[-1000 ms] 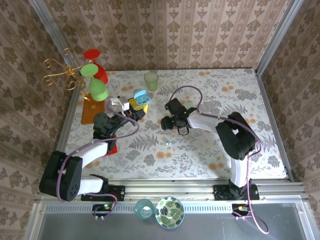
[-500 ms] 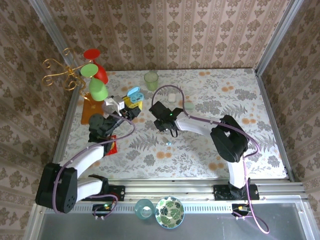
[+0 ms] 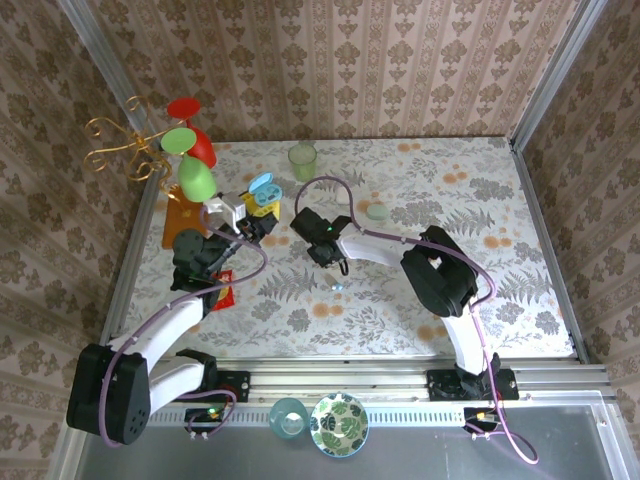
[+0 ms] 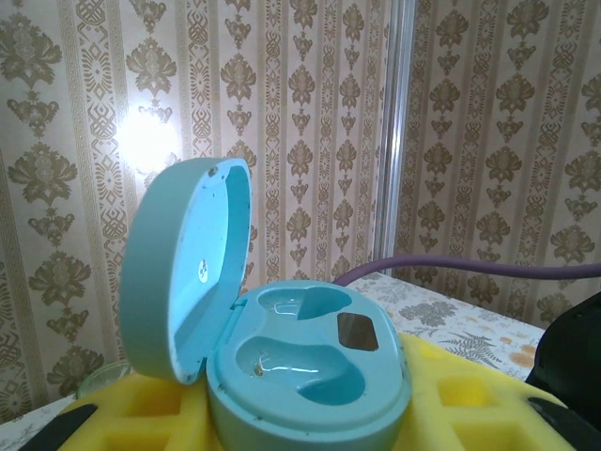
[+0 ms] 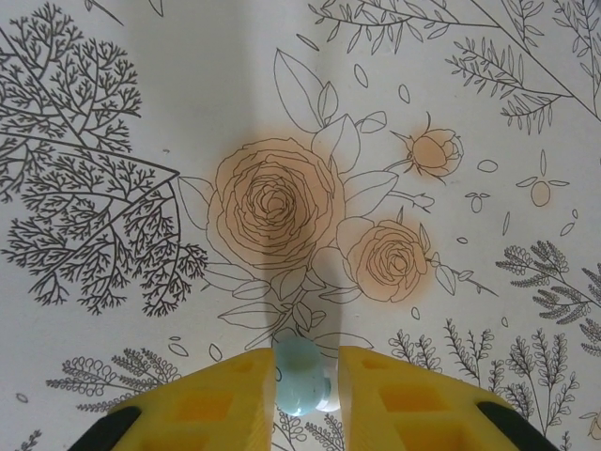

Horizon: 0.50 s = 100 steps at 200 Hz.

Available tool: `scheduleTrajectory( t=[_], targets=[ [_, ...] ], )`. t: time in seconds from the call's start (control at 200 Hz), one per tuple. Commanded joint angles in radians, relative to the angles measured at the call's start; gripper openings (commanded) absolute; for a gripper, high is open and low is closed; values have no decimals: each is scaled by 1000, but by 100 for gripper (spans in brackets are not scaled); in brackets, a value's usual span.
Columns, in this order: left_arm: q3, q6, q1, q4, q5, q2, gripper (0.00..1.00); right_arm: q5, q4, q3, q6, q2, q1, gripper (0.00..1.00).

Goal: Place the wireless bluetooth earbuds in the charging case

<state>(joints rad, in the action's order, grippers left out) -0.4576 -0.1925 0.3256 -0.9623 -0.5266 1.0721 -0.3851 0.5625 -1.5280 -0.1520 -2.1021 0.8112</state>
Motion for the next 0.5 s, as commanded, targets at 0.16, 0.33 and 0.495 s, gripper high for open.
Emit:
scheduleTrajectory(
  t=[0.16,0.33,0.495],
  targets=[
    [-6,17,-3,-6,-5,4,26,-80,75,-63,40,-52,18,23],
    [-3,13,-3,-11,-7,8,26,-94,88,-78,52,-72,21,21],
    [-4,13,-5,-13,-12,10,26,-100,94,-85,57,-83,23,21]
  ],
)
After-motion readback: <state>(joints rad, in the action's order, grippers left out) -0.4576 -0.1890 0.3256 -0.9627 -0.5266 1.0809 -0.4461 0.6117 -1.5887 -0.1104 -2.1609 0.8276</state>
